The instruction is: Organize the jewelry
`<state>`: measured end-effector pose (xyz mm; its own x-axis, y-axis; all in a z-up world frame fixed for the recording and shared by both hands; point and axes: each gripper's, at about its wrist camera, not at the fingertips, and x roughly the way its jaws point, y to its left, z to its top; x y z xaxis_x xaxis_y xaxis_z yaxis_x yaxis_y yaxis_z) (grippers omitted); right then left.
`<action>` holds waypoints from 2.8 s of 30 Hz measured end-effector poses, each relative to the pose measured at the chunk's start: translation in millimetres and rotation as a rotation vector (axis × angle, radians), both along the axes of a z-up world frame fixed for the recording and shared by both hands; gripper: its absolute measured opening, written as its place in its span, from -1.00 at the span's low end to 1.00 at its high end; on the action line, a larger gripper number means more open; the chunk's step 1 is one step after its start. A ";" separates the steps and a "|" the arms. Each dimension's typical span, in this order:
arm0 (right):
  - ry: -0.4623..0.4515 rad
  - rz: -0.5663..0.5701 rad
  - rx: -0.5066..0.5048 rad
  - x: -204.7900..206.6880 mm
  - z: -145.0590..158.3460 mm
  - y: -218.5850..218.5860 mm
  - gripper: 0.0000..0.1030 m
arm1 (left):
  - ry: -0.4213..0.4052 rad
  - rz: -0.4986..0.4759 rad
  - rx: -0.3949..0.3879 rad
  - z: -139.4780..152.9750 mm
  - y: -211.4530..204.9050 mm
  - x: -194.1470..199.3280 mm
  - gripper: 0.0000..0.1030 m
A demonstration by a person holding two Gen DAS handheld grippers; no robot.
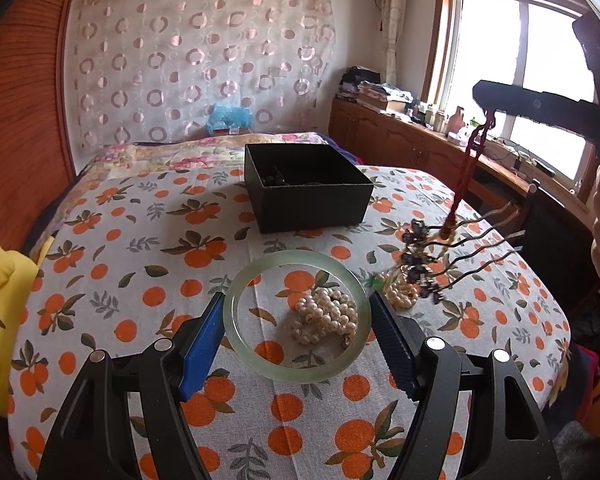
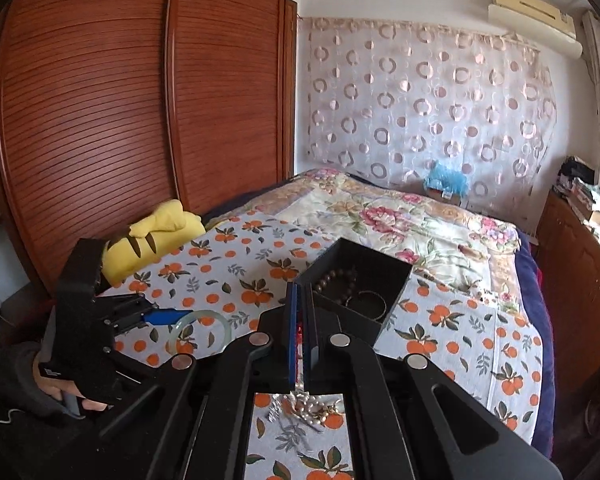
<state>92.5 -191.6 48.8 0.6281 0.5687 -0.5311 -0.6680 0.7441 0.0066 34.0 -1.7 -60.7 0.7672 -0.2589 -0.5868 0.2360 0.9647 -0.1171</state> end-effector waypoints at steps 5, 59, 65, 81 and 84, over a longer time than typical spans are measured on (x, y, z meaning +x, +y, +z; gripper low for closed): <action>0.046 -0.006 -0.007 9.6 -18.3 -4.4 -0.95 | 0.019 0.004 0.007 -5.1 -0.6 4.8 0.33; 0.195 -0.278 -0.052 10.9 -137.6 -106.0 -0.95 | 0.090 -0.261 0.108 2.5 -103.0 38.6 -0.25; 0.191 -0.275 -0.038 12.3 -136.3 -109.6 -0.95 | 0.182 -0.280 0.121 -17.1 -120.5 65.2 -0.34; 0.187 -0.262 -0.031 11.5 -137.4 -107.7 -0.95 | 0.166 -0.302 0.143 -19.5 -125.2 68.3 -0.61; 0.186 -0.259 -0.031 11.1 -138.0 -108.9 -0.95 | 0.135 -0.282 0.162 -12.9 -119.3 62.9 -0.62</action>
<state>103.6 -300.5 -89.2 0.6403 0.3847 -0.6649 -0.4459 0.8909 0.0860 96.9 -121.0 -73.7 0.5915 -0.3449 -0.7288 0.4886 0.8724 -0.0163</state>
